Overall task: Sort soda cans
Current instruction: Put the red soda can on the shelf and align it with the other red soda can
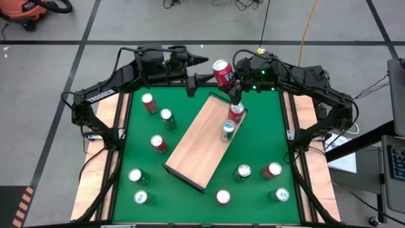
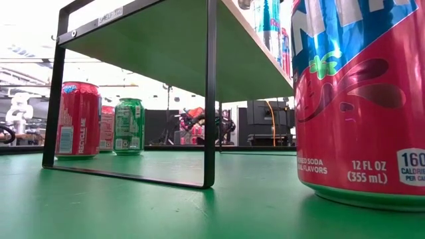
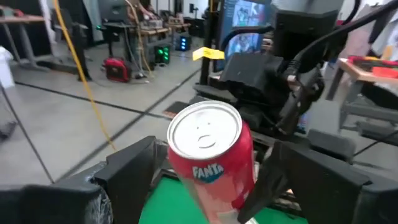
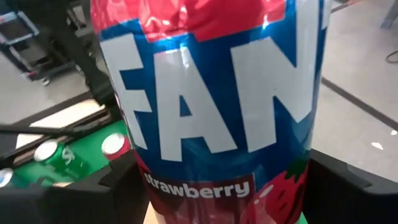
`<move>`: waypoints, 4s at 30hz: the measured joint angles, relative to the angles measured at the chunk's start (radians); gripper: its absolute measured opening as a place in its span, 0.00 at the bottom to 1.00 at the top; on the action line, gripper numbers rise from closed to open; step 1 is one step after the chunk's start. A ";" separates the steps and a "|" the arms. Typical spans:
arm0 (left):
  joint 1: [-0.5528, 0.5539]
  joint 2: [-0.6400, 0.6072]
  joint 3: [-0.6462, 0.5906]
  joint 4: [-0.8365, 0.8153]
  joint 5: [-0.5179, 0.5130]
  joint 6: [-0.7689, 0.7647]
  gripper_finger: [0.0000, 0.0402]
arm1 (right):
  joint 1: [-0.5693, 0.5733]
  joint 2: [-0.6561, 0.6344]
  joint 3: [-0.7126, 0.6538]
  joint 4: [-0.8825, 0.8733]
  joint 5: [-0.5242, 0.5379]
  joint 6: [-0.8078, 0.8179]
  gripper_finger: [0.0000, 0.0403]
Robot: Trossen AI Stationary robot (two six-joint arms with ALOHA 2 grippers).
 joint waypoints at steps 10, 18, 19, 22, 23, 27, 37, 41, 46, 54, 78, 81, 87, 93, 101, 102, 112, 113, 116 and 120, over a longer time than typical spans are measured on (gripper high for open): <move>0.000 0.000 0.000 0.026 -0.028 -0.147 0.85 | 0.008 0.000 0.000 0.159 0.037 -0.016 0.75; 0.021 0.000 0.000 0.124 0.025 -0.168 0.85 | 0.011 0.002 0.000 0.212 0.037 -0.034 0.75; 0.026 0.000 0.000 0.131 0.040 -0.166 0.85 | 0.013 0.004 0.000 0.220 0.039 -0.034 0.75; 0.045 0.000 0.000 0.132 0.075 -0.161 0.85 | 0.014 0.007 0.000 0.236 0.038 -0.042 0.75; 0.054 0.000 0.000 0.132 0.090 -0.161 0.85 | 0.014 0.007 0.000 0.240 0.037 -0.042 0.75; 0.087 0.009 0.000 0.152 0.163 -0.160 0.85 | 0.014 0.012 0.001 0.249 0.035 -0.043 0.75; 0.143 0.070 -0.001 0.185 0.409 -0.161 0.85 | 0.014 0.013 0.001 0.254 0.032 -0.061 0.75; 0.143 0.089 -0.001 0.256 0.424 -0.160 0.85 | 0.014 0.013 0.001 0.252 0.032 -0.061 0.75; 0.143 0.103 -0.001 0.300 0.430 -0.164 0.82 | 0.014 0.013 0.001 0.250 0.037 -0.060 0.75; 0.144 0.105 -0.001 0.295 0.456 -0.157 0.71 | 0.014 0.012 0.001 0.245 0.040 -0.056 0.75; 0.142 0.110 -0.002 0.301 0.519 -0.172 0.70 | 0.014 -0.012 0.002 0.109 0.015 0.032 0.92; 0.142 0.110 -0.002 0.303 0.532 -0.172 0.70 | 0.013 -0.013 0.002 0.079 0.005 0.045 0.93; 0.142 0.110 -0.002 0.325 0.548 -0.192 0.70 | 0.014 -0.013 0.002 0.023 0.002 0.053 0.94; 0.144 0.110 -0.002 0.364 0.561 -0.195 0.70 | 0.014 -0.023 0.002 -0.009 -0.022 0.068 0.94; 0.177 0.101 0.002 0.453 0.640 -0.255 0.70 | 0.012 -0.072 -0.001 -0.173 -0.015 0.103 0.94; 0.183 0.099 0.002 0.459 0.646 -0.263 0.70 | 0.012 -0.081 -0.001 -0.205 -0.018 0.107 0.94; 0.217 0.101 -0.016 0.453 0.658 -0.254 0.70 | 0.013 -0.177 0.000 -0.249 -0.012 0.142 0.94; 0.217 0.101 -0.027 0.444 0.658 -0.246 0.70 | 0.013 -0.184 0.000 -0.250 -0.002 0.142 0.94; 0.216 0.104 -0.060 0.402 0.665 -0.243 0.70 | 0.013 -0.205 0.000 -0.249 0.010 0.147 0.94; 0.209 0.104 -0.119 0.394 0.664 -0.217 0.70 | 0.013 -0.228 0.000 -0.249 0.011 0.150 0.94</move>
